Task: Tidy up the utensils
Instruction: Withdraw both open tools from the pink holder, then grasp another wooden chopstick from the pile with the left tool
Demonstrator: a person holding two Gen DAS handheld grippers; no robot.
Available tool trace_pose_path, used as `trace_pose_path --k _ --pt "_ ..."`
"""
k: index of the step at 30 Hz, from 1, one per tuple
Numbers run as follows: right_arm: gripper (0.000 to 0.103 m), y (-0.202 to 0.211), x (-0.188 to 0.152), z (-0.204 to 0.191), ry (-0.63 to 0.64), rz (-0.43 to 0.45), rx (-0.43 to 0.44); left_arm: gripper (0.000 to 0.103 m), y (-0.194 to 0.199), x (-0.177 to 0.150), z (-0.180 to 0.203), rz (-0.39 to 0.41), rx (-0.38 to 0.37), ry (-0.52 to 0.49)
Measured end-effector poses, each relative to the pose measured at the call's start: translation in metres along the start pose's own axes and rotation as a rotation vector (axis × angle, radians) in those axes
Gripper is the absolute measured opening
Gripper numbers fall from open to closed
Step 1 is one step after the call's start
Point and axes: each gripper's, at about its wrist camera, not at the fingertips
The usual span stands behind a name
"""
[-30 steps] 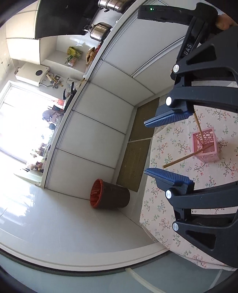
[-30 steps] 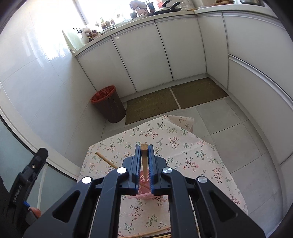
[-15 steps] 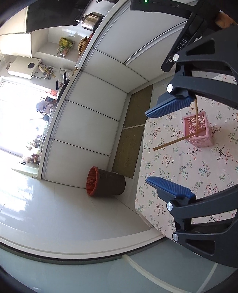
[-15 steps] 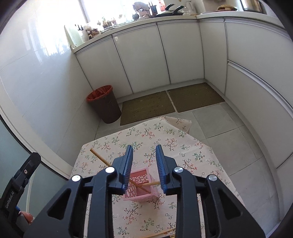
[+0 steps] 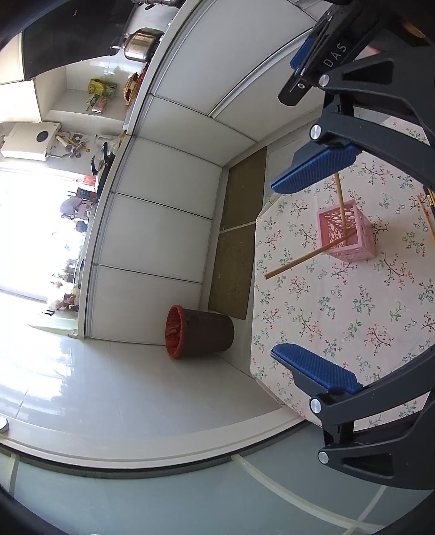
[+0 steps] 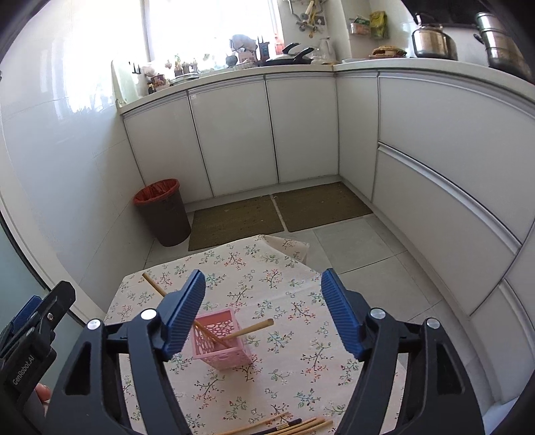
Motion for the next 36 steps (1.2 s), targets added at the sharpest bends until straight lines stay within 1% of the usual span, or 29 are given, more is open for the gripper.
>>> trace_pose_path --k 1,2,5,9,11,13,16,18,20,23,25,27,28,29,30,33,36 --pt "0.084 0.003 -0.002 0.002 -0.001 0.004 -0.011 0.088 0.000 -0.002 0.001 -0.008 0.001 -0.005" --pt "0.086 0.005 -0.004 0.004 -0.002 0.007 -0.023 0.090 0.000 -0.005 0.001 -0.017 0.002 -0.009" --pt "0.092 0.010 -0.010 0.010 -0.001 0.001 -0.054 0.095 0.002 -0.012 0.001 -0.029 -0.003 -0.014" --pt "0.095 0.013 -0.022 0.021 -0.017 -0.025 -0.068 0.096 0.001 -0.020 0.003 -0.061 -0.011 -0.042" --pt "0.096 0.016 -0.031 0.030 -0.029 -0.044 -0.070 0.096 -0.004 -0.027 0.007 -0.105 -0.025 -0.079" --pt "0.096 0.020 -0.045 0.045 -0.055 -0.068 -0.070 0.096 -0.014 -0.037 0.014 -0.172 -0.047 -0.140" --pt "0.096 0.019 -0.071 0.077 -0.126 -0.154 -0.056 0.096 -0.034 -0.057 0.029 -0.304 -0.093 -0.260" --pt "0.096 0.018 -0.092 0.104 -0.198 -0.213 -0.050 0.096 -0.046 -0.074 0.041 -0.388 -0.129 -0.342" --pt "0.096 0.014 -0.113 0.128 -0.263 -0.274 -0.040 0.096 -0.060 -0.094 0.055 -0.486 -0.172 -0.421" --pt "0.096 0.002 -0.144 0.159 -0.348 -0.366 -0.034 0.096 -0.079 -0.128 0.074 -0.627 -0.208 -0.506" --pt "0.096 -0.008 -0.163 0.178 -0.413 -0.438 -0.025 0.096 -0.092 -0.146 0.086 -0.698 -0.208 -0.561" --pt "0.096 -0.016 -0.180 0.194 -0.493 -0.494 -0.002 0.096 -0.103 -0.163 0.096 -0.736 -0.179 -0.608" --pt "0.096 -0.018 -0.187 0.199 -0.525 -0.515 0.007 0.095 -0.110 -0.171 0.100 -0.761 -0.170 -0.625" --pt "0.096 -0.020 -0.191 0.203 -0.546 -0.530 0.015 0.088 -0.116 -0.176 0.103 -0.785 -0.169 -0.634" --pt "0.096 -0.022 -0.195 0.206 -0.559 -0.542 0.021 0.079 -0.122 -0.180 0.104 -0.815 -0.170 -0.639" --pt "0.096 -0.024 -0.198 0.206 -0.563 -0.557 0.037 0.064 -0.137 -0.190 0.111 -0.882 -0.167 -0.641" --pt "0.096 -0.026 -0.200 0.201 -0.556 -0.574 0.064 0.059 -0.149 -0.198 0.118 -0.912 -0.151 -0.658"
Point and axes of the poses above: each gripper's, at about its wrist camera, not at the fingertips, and y roughly against the way its jaws point, z to its right, x to its top, and after that the axes turned 2 degrees about x, right-handed
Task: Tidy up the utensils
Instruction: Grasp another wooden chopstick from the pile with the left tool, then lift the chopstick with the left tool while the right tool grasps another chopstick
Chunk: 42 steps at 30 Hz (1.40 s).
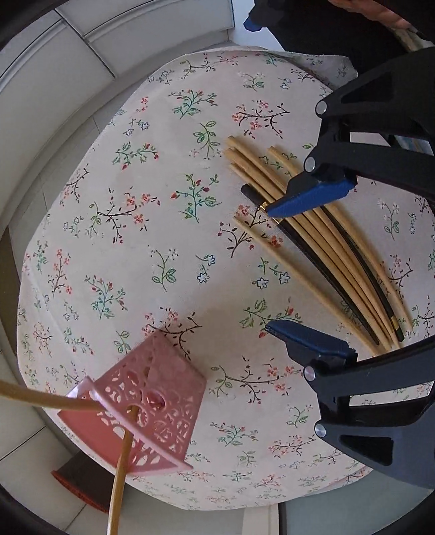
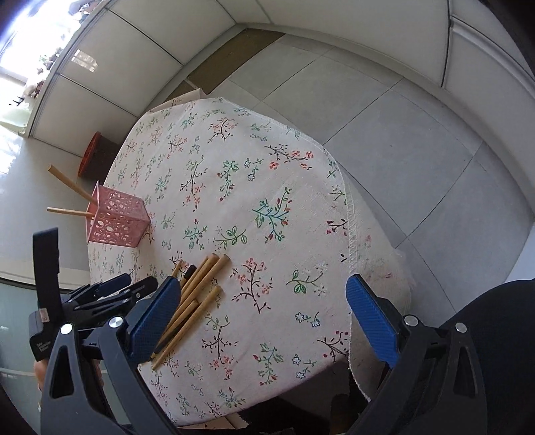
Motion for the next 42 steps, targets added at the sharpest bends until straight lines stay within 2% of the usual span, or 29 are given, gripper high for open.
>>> trace_pose_path --k 7,11,17,19,22,24,28,30,32,33,37,42 --pt "0.096 -0.006 -0.002 -0.001 -0.007 -0.053 0.004 0.049 -0.026 0.011 0.006 -0.051 0.002 -0.044" --pt "0.096 -0.011 -0.002 0.001 -0.032 -0.074 0.002 0.030 -0.040 0.013 0.004 -0.077 -0.014 -0.051" --pt "0.096 -0.025 -0.006 0.001 -0.086 -0.138 -0.007 0.026 -0.042 0.009 0.000 -0.055 -0.040 -0.064" --pt "0.096 -0.032 -0.009 -0.003 -0.113 -0.165 -0.005 0.015 -0.042 0.007 0.000 -0.038 -0.054 -0.067" --pt "0.096 -0.048 -0.016 -0.013 -0.176 -0.218 0.010 0.010 -0.039 -0.003 -0.010 0.003 -0.003 -0.066" --pt "0.091 -0.062 -0.023 -0.021 -0.207 -0.246 0.003 0.008 -0.036 -0.010 -0.020 0.029 0.014 -0.054" --pt "0.065 -0.087 -0.032 -0.035 -0.230 -0.275 -0.074 0.007 -0.005 -0.028 -0.049 0.114 0.010 0.004" --pt "0.063 -0.089 -0.033 -0.041 -0.256 -0.240 -0.104 0.006 0.016 -0.040 -0.059 0.169 0.004 0.018" --pt "0.053 -0.091 -0.029 -0.052 -0.252 -0.216 -0.113 0.006 0.037 -0.049 -0.064 0.227 0.000 0.029" --pt "0.051 -0.092 -0.028 -0.057 -0.255 -0.208 -0.125 0.006 0.046 -0.053 -0.068 0.254 -0.001 0.035" --pt "0.034 -0.106 -0.026 -0.070 -0.264 -0.209 -0.212 0.006 0.079 -0.056 -0.062 0.334 -0.001 0.050" --pt "0.033 -0.116 -0.025 -0.097 -0.235 -0.153 -0.340 0.005 0.093 -0.064 -0.066 0.378 -0.004 0.051"
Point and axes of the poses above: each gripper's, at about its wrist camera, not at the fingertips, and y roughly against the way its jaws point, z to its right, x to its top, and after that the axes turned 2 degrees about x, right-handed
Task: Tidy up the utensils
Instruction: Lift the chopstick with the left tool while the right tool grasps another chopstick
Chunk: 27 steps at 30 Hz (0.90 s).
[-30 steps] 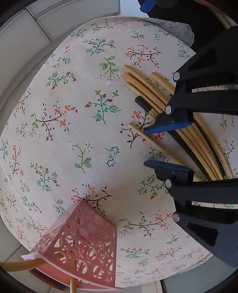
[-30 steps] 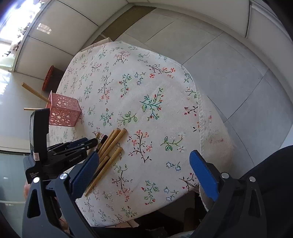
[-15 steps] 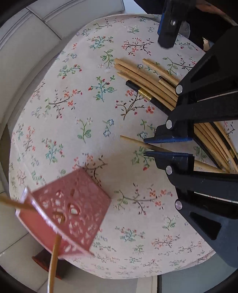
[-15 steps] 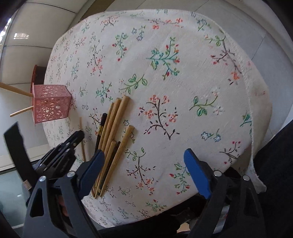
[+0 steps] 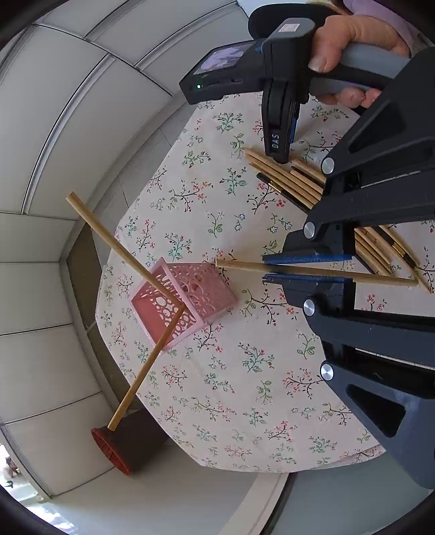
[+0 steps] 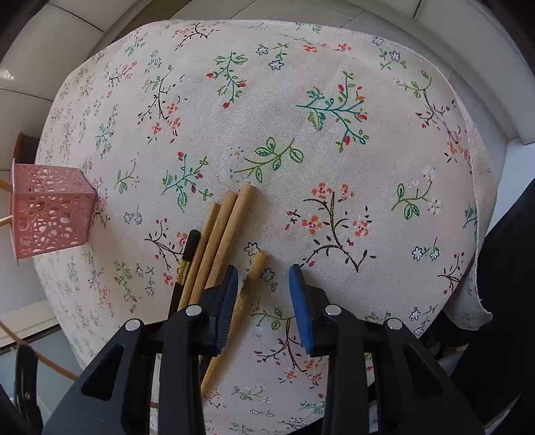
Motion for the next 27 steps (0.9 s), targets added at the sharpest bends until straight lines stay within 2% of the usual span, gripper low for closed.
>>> trace_pose_path --k 3,4,5,6,9,13,16,21,24,27 --pt "0.033 -0.001 -0.005 -0.013 0.003 0.036 -0.050 0.005 0.010 0.002 -0.008 0.023 0.001 0.023" --pt "0.030 -0.001 -0.008 -0.016 0.012 0.046 -0.055 0.005 0.014 0.002 -0.011 0.031 0.003 0.031" --pt "0.020 -0.001 -0.009 -0.018 0.023 0.055 -0.061 0.005 0.018 0.002 -0.013 0.038 0.001 0.037" --pt "0.015 0.000 -0.010 -0.017 0.028 0.061 -0.053 0.005 0.020 0.002 -0.013 0.045 0.001 0.041" --pt "0.008 0.002 0.000 -0.003 0.012 0.034 0.040 0.005 0.028 0.002 -0.012 0.060 0.006 0.047" --pt "0.008 0.012 0.014 0.013 0.045 0.021 0.133 0.005 0.038 0.001 -0.010 0.082 0.019 0.050" --pt "0.008 0.032 0.016 0.022 0.109 0.051 0.188 0.005 0.046 0.001 -0.009 0.100 0.022 0.063" --pt "0.008 0.081 0.001 0.031 0.308 0.172 0.294 0.005 0.063 0.002 -0.004 0.141 0.034 0.090" --pt "0.008 0.109 -0.001 0.042 0.393 0.227 0.384 0.005 0.074 0.001 0.000 0.172 0.029 0.105" --pt "0.008 0.135 -0.008 0.041 0.468 0.294 0.438 0.004 0.085 0.000 0.005 0.200 0.029 0.119"
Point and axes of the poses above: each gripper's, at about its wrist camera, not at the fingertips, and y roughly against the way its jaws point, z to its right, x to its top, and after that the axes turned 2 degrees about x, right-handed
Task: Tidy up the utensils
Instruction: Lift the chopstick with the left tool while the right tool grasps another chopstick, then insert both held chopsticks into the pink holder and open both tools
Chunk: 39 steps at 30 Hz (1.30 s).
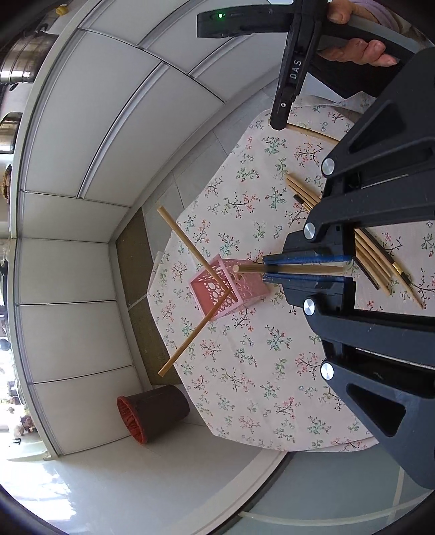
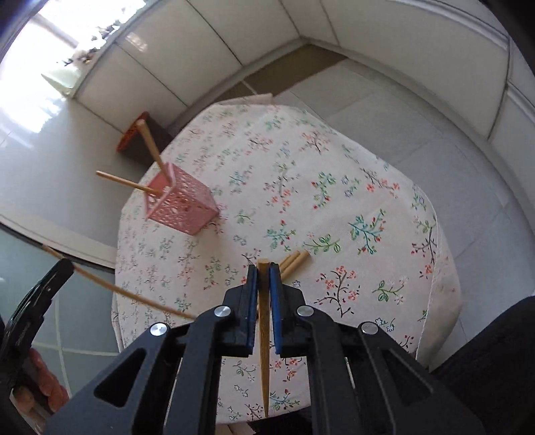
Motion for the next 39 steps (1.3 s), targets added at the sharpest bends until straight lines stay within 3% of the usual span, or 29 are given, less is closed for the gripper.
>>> trace_pose_path --k 6,21,30,39 --pt "0.008 0.048 0.007 -0.026 0.101 0.110 0.043 0.004 0.026 0.009 0.004 0.078 0.006 0.036" --pt "0.008 0.140 0.057 -0.083 0.211 0.324 0.119 0.004 0.086 0.046 0.002 0.259 0.038 0.113" --pt "0.008 0.154 0.097 -0.118 0.262 0.406 0.177 0.004 0.094 0.095 -0.006 0.339 0.074 0.187" --pt "0.008 0.128 0.131 -0.133 0.290 0.405 0.182 0.004 0.049 0.120 -0.021 0.310 0.127 0.241"
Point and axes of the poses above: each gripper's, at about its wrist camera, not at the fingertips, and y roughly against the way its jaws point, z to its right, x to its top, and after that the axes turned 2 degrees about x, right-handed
